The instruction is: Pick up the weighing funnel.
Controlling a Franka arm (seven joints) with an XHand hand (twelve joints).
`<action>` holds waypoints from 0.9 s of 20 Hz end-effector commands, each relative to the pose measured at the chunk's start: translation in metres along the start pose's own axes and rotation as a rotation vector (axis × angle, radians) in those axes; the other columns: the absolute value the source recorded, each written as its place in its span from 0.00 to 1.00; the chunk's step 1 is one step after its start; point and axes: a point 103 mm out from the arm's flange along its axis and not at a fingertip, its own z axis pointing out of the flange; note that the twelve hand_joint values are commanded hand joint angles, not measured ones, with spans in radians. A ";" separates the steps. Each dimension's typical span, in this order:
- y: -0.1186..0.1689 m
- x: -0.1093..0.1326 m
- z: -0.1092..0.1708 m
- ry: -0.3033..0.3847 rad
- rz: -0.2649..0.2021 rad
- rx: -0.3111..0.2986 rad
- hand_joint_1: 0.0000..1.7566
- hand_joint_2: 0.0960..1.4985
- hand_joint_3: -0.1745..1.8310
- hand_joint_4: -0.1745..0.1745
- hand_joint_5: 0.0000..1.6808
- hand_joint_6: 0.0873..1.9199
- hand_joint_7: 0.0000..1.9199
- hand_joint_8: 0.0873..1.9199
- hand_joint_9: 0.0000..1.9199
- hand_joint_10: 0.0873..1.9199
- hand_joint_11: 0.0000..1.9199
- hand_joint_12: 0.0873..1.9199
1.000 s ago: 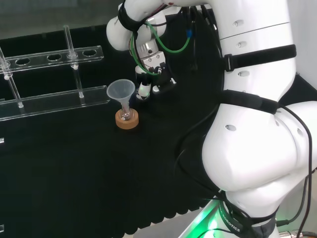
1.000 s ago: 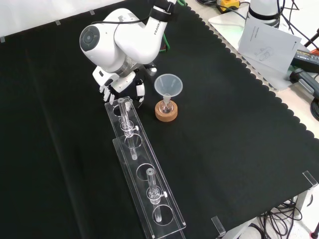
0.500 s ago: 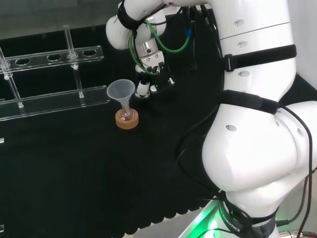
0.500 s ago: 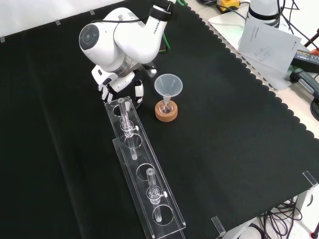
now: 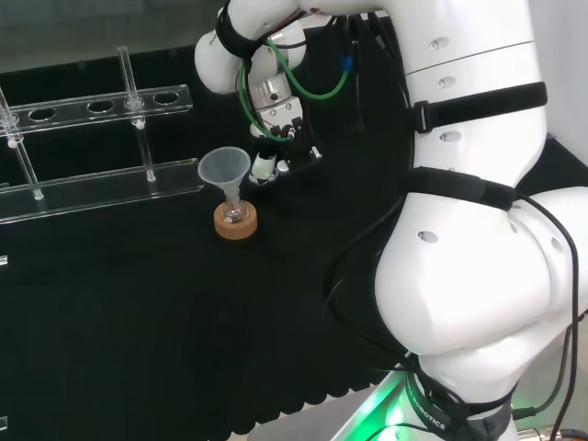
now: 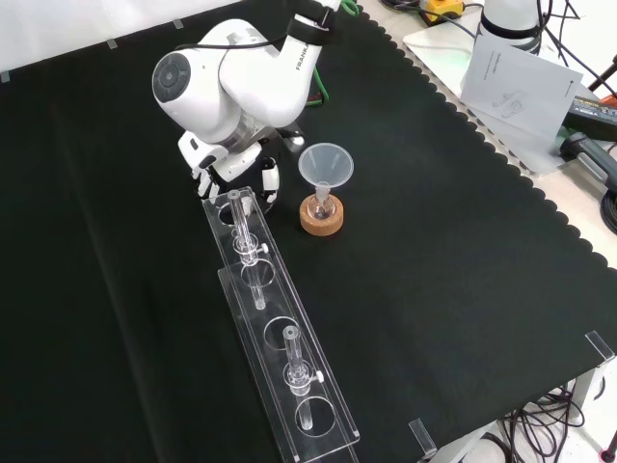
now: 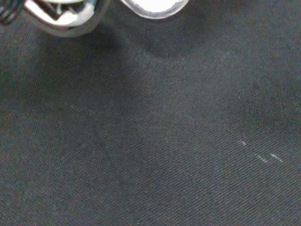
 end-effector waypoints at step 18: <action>-0.006 -0.012 -0.011 -0.081 0.048 -0.035 0.62 0.40 0.46 1.00 0.69 0.45 0.31 0.33 0.49 0.21 0.34 0.62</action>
